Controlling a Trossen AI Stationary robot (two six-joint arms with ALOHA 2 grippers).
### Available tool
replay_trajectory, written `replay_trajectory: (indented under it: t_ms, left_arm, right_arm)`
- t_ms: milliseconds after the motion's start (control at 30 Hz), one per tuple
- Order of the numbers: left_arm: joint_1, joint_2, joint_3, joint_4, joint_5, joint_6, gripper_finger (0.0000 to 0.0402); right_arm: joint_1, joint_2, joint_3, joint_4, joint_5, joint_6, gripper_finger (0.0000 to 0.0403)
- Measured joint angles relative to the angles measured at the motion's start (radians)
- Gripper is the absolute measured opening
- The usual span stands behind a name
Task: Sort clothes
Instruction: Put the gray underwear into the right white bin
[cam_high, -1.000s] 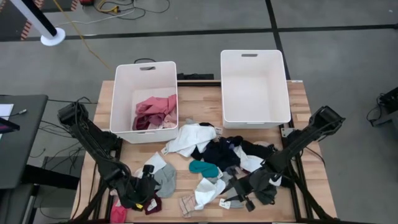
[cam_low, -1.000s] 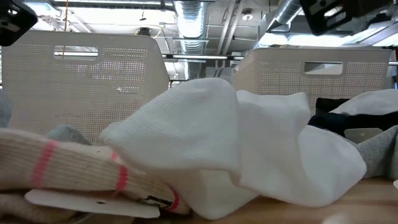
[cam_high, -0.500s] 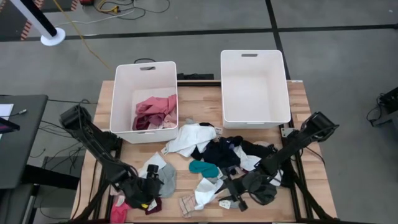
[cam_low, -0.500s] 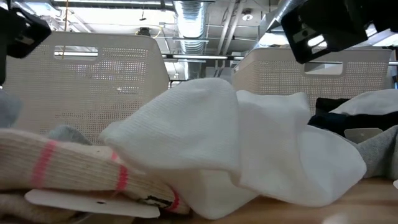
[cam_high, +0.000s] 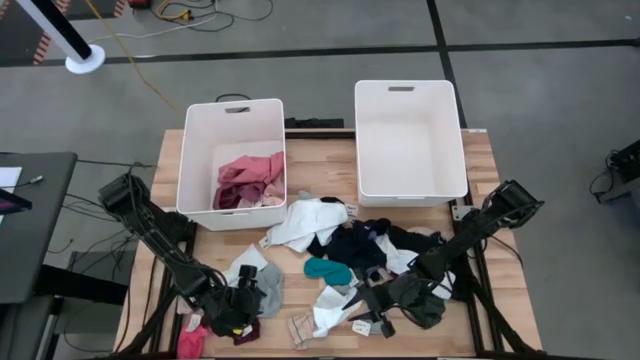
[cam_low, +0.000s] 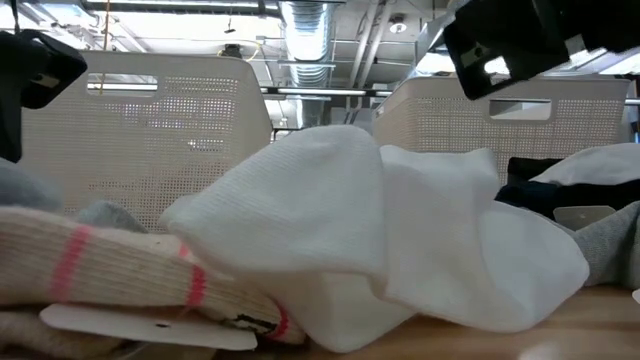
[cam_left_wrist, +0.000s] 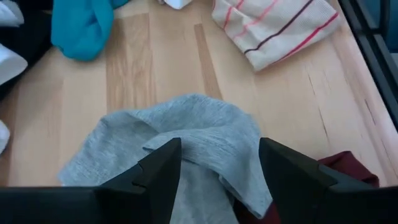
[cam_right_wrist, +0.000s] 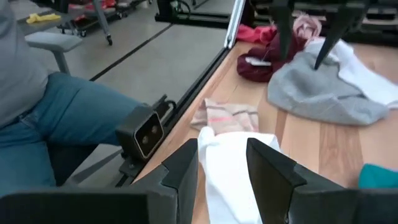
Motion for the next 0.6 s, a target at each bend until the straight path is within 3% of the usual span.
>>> replay_trajectory:
  t_ms: [400, 600]
  left_arm:
    - [0.034, 0.096, -0.001, -0.002, 0.039, 0.011, 0.0125]
    - [0.034, 0.095, -0.001, 0.059, 0.043, 0.102, 0.0022]
  right_arm:
    - [-0.003, -0.001, 0.0, 0.015, 0.0, -0.012, 0.0152]
    - [-0.009, -0.001, 0.0, 0.018, 0.0, -0.012, 0.0152]
